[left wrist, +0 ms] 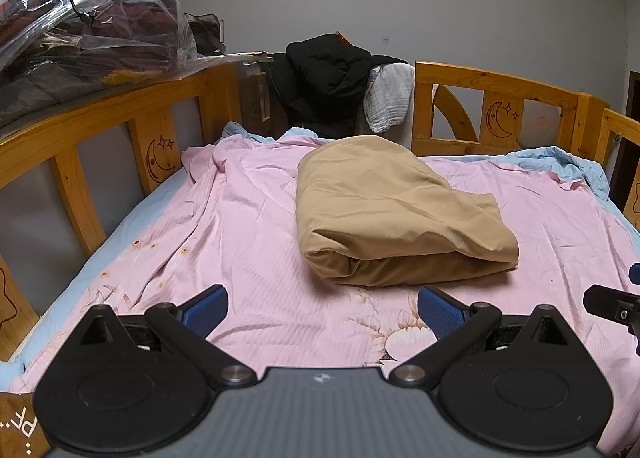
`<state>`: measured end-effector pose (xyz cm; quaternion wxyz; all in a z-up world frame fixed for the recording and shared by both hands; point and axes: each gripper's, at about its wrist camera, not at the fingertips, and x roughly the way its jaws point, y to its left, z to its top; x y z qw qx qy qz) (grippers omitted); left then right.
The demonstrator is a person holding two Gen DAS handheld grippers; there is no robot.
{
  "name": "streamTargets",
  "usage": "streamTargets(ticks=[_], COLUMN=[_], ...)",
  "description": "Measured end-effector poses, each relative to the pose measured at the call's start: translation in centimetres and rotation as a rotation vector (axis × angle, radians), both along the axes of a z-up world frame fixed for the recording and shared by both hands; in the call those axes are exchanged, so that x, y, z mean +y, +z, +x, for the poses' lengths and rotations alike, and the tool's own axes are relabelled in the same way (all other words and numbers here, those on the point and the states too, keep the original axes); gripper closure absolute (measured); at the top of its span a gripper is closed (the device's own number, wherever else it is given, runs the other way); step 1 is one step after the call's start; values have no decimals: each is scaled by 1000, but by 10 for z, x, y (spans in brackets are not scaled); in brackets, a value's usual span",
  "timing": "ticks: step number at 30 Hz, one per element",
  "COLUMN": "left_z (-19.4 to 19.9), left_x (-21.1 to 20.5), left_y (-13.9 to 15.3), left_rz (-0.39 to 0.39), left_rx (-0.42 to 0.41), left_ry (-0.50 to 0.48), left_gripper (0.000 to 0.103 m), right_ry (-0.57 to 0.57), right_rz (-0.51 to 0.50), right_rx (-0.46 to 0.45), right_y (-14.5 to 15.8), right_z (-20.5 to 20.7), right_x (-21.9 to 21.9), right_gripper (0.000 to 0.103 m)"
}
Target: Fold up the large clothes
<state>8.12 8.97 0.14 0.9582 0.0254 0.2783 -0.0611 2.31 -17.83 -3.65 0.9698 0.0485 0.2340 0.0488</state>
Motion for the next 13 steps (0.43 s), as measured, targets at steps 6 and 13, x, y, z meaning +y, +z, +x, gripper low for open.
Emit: streamTargets(ticks=[6,13], left_z=[0,1], left_x=[0,0], left_y=[0,-2], left_rz=[-1,-5], left_rx=[2,11], left_ry=[1,-3], left_gripper=[1,1], right_ry=[1,-1], right_rz=[0,0], right_rx=[0,3], right_y=[0,-1], right_z=[0,1], right_x=[0,0], right_gripper=[1,1])
